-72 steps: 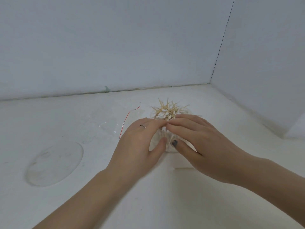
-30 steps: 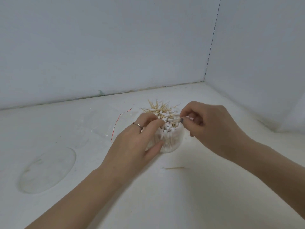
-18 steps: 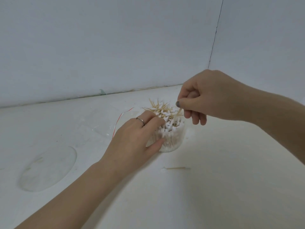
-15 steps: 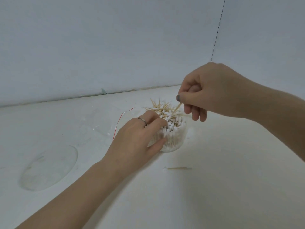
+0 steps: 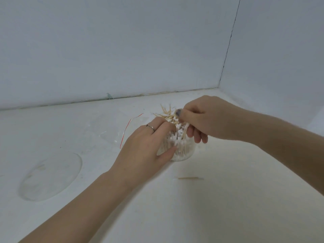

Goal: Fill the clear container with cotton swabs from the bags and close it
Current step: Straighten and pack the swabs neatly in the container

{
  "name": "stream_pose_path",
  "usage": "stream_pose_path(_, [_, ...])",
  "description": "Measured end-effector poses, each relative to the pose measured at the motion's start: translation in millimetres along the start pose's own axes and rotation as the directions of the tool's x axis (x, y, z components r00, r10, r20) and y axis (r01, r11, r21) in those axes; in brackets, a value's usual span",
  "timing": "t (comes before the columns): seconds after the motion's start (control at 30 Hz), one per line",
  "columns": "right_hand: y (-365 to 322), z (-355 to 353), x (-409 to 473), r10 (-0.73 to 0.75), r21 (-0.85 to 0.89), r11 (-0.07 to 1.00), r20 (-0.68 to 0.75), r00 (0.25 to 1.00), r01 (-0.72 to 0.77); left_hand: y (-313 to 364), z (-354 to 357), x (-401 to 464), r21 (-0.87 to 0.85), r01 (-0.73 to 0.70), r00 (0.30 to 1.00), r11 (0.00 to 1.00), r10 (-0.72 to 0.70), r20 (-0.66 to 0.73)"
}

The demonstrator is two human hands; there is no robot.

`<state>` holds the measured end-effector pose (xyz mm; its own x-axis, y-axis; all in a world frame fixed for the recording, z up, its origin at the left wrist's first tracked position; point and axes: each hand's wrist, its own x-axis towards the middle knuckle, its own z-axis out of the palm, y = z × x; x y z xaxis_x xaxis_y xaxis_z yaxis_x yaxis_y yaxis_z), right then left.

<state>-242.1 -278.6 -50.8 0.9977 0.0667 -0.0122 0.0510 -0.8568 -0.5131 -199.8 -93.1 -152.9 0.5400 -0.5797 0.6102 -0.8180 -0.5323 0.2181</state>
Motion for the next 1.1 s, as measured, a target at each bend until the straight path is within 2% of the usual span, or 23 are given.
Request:
stream_pose_path(0.1, [13, 21, -10, -0.078, 0.03, 0.996, -0.247, 0.966, 0.088, 0, 1, 0, -0.018, 0.011, 1.0, 1.0, -0.011, -0.01])
stream_pose_path(0.2, [29, 47, -30, -0.189, 0.044, 0.97, -0.481, 0.856, 0.239, 2, 1, -1, -0.027, -0.018, 1.0, 0.999, 0.018, -0.008])
stream_pose_path(0.27, [40, 60, -41, -0.276, -0.024, 0.949, -0.542, 0.794, 0.314, 3, 0, -2, -0.037, -0.034, 0.999, 0.999, 0.034, -0.008])
stream_pose_path(0.43, [57, 79, -44, -0.434, -0.231, 0.9, -0.426, 0.794, 0.369, 4, 1, -2, -0.055, 0.008, 1.0, 0.998, -0.008, -0.009])
stream_pose_path(0.57, [61, 83, -34, -0.467, -0.23, 0.884, -0.383, 0.797, 0.407, 5, 0, 0, -0.063, 0.012, 1.0, 0.998, -0.012, -0.001])
stream_pose_path(0.7, [60, 74, -30, -0.436, -0.183, 0.9, -0.418, 0.797, 0.396, 4, 0, 1, -0.055, 0.016, 1.0, 0.998, -0.016, 0.006])
stream_pose_path(0.87, [62, 75, -30, -0.527, -0.288, 0.847, -0.343, 0.778, 0.447, 4, 0, 0, -0.065, 0.026, 1.0, 0.998, -0.026, -0.012])
stream_pose_path(0.97, [64, 63, -27, -0.463, -0.217, 0.886, -0.454, 0.762, 0.409, 1, -3, 1, -0.043, 0.045, 0.999, 0.998, -0.046, -0.01])
stream_pose_path(1.03, [64, 47, -21, -0.346, -0.169, 0.937, -0.567, 0.748, 0.305, 0, -7, 5, -0.041, 0.077, 0.997, 0.996, -0.078, -0.02])
stream_pose_path(1.1, [67, 35, -11, -0.227, -0.136, 0.974, -0.551, 0.803, 0.182, 0, -11, 13, -0.084, 0.149, 0.988, 0.985, -0.152, -0.034])
